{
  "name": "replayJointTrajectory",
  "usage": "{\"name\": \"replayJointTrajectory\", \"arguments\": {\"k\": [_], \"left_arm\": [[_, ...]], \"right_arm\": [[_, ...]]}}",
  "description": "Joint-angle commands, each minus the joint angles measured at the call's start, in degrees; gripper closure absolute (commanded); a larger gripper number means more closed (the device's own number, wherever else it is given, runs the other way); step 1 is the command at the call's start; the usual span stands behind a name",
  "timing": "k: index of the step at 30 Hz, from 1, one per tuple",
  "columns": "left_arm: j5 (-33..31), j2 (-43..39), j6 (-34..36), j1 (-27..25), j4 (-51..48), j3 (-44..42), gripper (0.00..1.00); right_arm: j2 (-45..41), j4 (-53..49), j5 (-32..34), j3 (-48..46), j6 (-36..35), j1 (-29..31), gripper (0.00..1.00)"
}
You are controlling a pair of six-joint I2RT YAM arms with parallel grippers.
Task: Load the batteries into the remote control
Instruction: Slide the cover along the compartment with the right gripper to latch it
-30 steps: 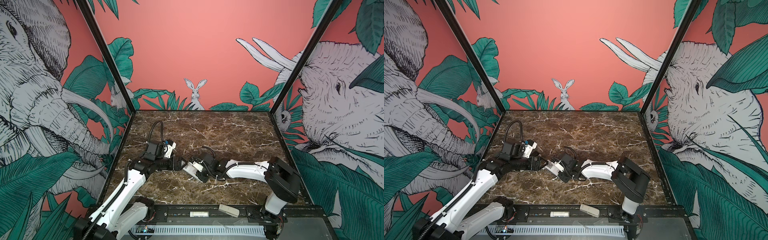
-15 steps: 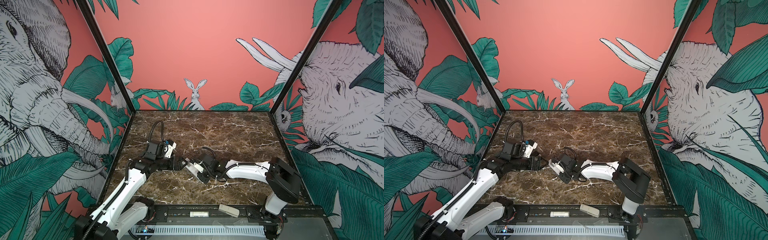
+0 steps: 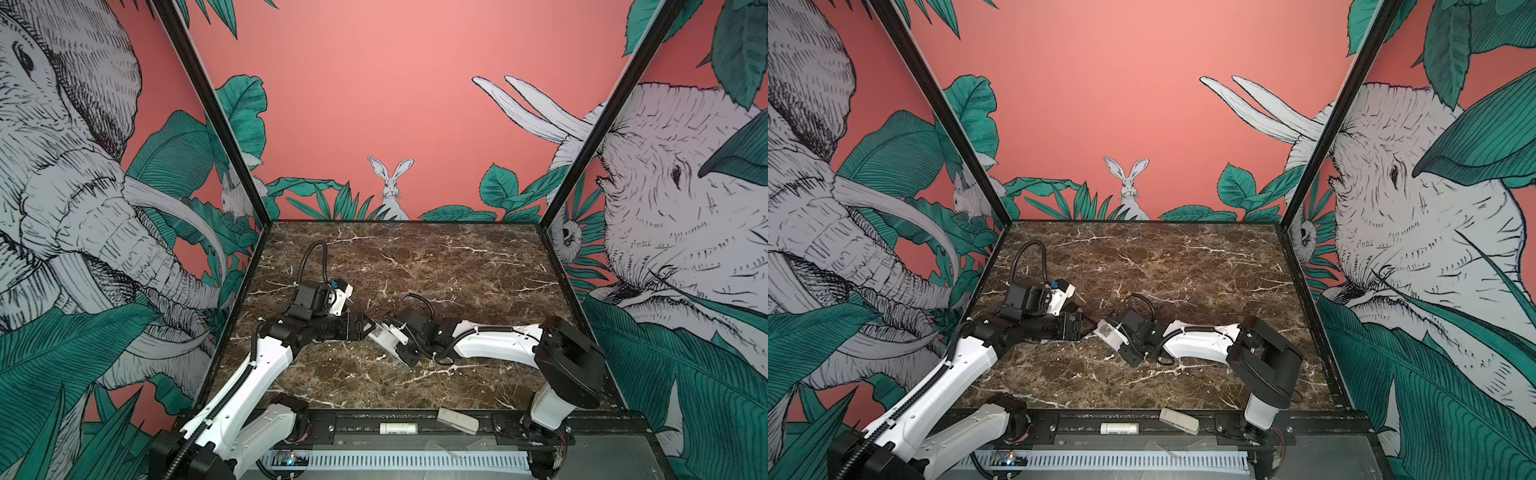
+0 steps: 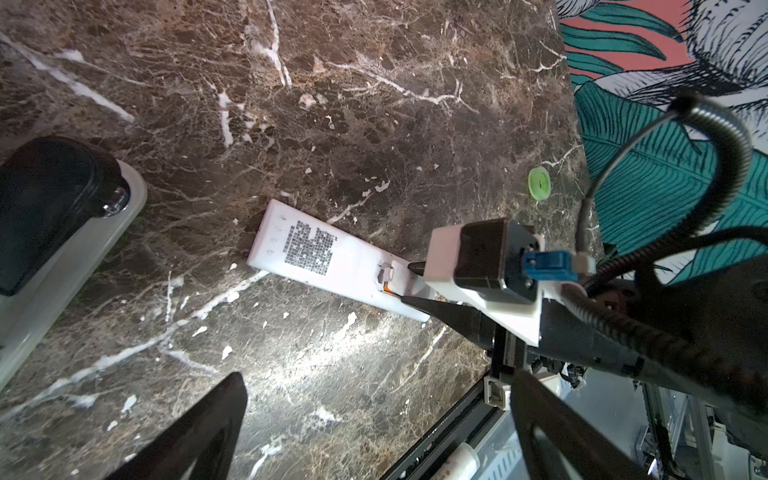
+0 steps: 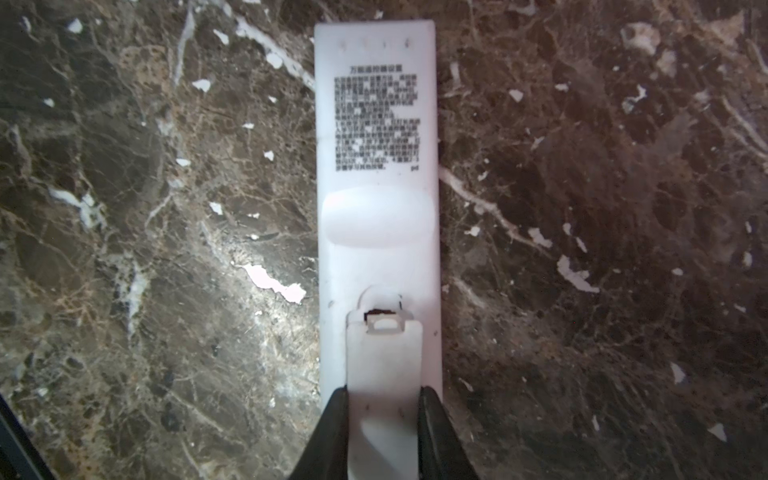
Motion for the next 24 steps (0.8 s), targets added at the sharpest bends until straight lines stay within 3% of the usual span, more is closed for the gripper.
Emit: {"name": "replayJointTrajectory", "arguments": {"k": [1, 14, 24], "left_arm": [[0.2, -0.3, 0.9, 0.3, 0.4, -0.1, 0.01], [0.0, -0.5, 0.9, 0.3, 0.4, -0.2, 0.01], [-0.2, -1.2, 0.9, 0.2, 0.3, -0.4, 0.01]], "right_arm": [[-1.5, -2.8, 1.9, -1.1, 0.2, 0.0, 0.72], [-4.7, -2.8, 1.8, 0.1, -1.0, 0.0, 0.54], [-2.2, -3.1, 0.9, 3.2, -1.9, 0.0, 0.78]]}}
